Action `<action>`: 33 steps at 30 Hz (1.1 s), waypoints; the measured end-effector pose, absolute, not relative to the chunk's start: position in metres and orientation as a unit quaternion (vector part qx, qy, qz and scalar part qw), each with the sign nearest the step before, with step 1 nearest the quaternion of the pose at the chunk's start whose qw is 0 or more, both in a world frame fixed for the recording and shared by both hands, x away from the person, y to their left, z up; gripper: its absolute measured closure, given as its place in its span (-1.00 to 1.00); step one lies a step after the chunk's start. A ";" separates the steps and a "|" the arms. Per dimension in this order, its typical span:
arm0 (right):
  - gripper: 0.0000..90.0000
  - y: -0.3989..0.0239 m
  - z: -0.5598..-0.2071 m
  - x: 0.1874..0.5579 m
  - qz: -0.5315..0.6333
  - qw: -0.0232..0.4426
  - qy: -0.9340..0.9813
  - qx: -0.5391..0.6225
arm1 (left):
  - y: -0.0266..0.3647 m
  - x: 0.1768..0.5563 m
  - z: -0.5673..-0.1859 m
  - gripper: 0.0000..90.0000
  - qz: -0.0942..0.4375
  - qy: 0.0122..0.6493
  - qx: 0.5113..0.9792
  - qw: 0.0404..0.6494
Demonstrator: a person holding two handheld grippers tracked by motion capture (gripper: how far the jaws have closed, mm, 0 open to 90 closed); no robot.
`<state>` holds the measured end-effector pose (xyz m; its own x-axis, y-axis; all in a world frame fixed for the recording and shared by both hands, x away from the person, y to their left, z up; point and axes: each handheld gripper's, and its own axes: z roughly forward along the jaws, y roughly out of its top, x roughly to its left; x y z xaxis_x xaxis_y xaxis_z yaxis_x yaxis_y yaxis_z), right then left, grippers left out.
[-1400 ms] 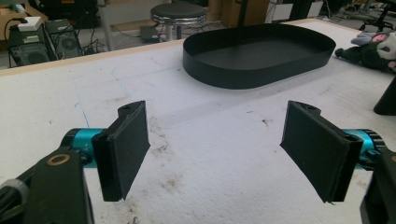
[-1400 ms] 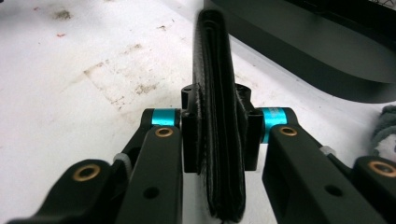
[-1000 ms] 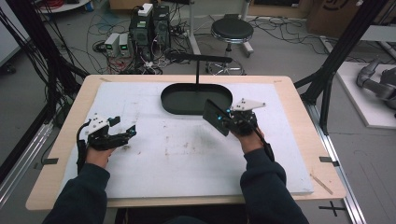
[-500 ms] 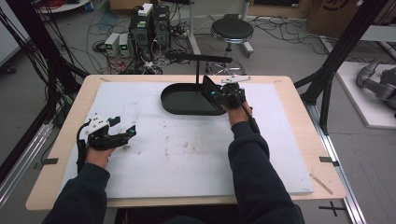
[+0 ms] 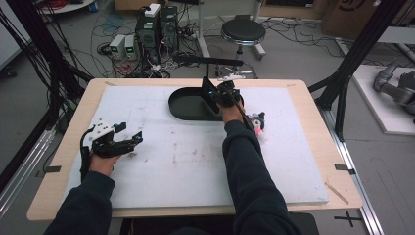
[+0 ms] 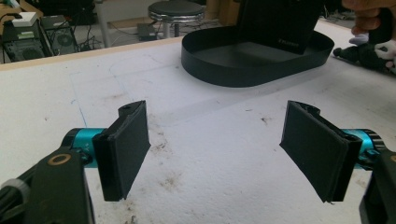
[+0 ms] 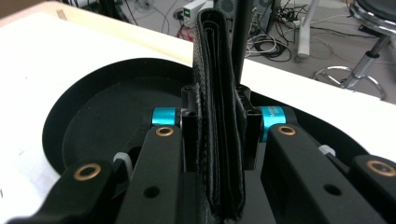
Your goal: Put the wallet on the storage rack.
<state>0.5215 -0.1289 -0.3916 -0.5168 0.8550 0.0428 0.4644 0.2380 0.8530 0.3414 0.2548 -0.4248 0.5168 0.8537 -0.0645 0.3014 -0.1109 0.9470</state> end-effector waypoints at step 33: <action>-0.24 -0.220 -0.375 0.475 0.377 0.244 0.776 0.443 | 0.254 0.341 -0.425 -0.47 0.264 0.415 0.696 0.524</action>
<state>0.4745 -0.2197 -0.3748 -0.4887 0.8713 -0.0442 0.5037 0.3231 0.8012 0.3413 0.2544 -0.4248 0.5167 0.8535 -0.0673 0.3008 -0.1074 0.9476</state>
